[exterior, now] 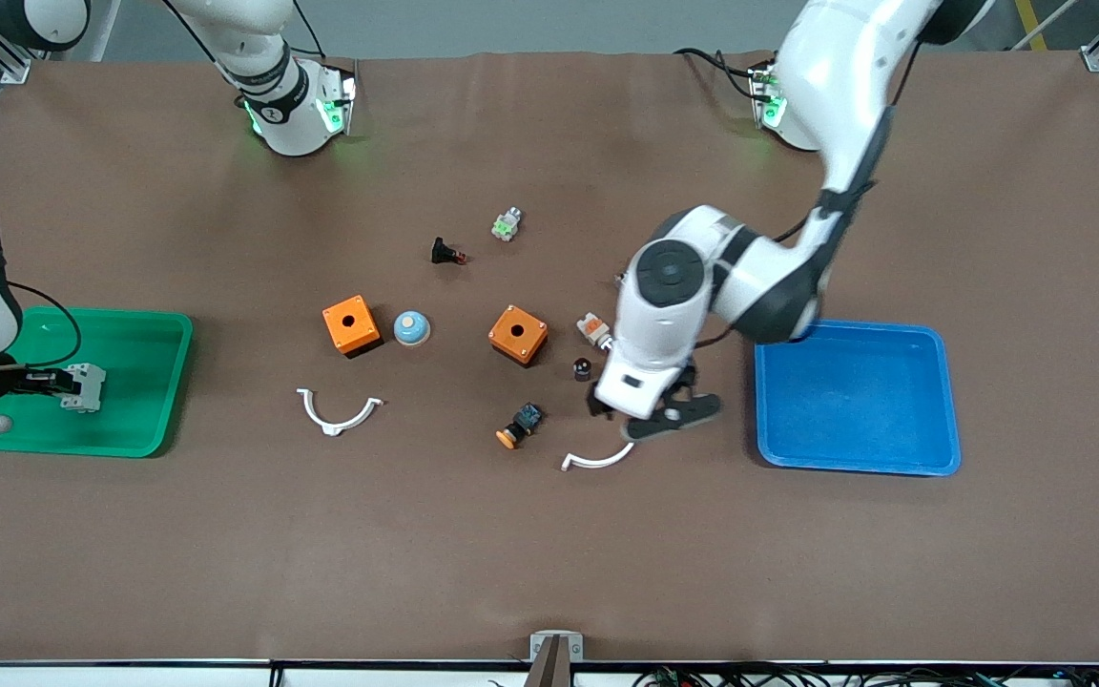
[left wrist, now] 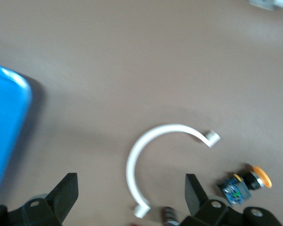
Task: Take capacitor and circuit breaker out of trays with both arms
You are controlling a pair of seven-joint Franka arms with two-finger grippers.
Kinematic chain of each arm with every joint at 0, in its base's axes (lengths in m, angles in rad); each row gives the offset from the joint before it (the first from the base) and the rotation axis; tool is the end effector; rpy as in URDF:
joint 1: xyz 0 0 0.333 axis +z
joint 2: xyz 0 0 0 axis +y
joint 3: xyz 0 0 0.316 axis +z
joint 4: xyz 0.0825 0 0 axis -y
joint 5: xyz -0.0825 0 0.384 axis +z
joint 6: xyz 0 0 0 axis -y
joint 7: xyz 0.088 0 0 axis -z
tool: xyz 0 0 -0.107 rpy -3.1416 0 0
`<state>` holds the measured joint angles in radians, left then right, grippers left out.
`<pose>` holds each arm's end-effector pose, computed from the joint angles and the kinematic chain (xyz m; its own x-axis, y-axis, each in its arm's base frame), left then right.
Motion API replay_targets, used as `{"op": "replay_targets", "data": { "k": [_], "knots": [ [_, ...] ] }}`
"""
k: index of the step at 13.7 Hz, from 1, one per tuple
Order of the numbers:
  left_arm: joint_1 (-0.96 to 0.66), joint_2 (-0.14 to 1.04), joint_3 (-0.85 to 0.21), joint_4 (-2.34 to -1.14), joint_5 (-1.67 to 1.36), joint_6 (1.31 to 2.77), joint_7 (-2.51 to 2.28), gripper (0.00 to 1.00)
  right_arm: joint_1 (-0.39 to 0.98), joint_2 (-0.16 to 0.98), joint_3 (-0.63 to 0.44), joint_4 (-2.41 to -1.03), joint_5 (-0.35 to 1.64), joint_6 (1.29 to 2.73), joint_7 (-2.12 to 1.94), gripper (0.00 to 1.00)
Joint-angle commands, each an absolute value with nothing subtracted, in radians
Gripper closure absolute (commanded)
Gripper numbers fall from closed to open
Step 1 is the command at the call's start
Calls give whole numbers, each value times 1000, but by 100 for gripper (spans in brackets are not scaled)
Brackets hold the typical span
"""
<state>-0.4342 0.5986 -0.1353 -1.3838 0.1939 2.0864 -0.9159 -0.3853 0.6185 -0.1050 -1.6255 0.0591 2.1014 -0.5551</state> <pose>0.6304 -0.3682 0.3754 0.9483 0.2820 0.1456 0.2818 -0.9592 0.0225 0.5999 -0.3079 0.2511 0.9909 0.0498 -0.1250 0.0425 -0.9973 -0.0605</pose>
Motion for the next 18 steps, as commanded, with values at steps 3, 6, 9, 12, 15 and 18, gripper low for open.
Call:
{"op": "replay_targets", "data": {
  "k": [3,6,9,12,15,18],
  "knots": [
    [-258,448,-146,-1420,201,1961,-686,0,-315,457,-98,-1542,55,1821,-529,79],
    [-154,388,-150,-1420,193,1881,-525,0,-218,373,-91,-1542,54,1697,-366,79],
    [-111,356,-149,-1420,196,1810,-450,0,-82,333,-91,-1543,63,1645,-198,79],
    [-88,313,-140,-1420,195,1764,-356,0,67,322,-87,-1561,77,1640,-4,79],
    [-54,282,-150,-1419,175,1746,-308,0,185,318,-89,-1614,195,1646,153,79],
    [-40,253,-150,-1417,115,1701,-305,0,302,327,-89,-1659,206,1748,299,79]
  ]
}}
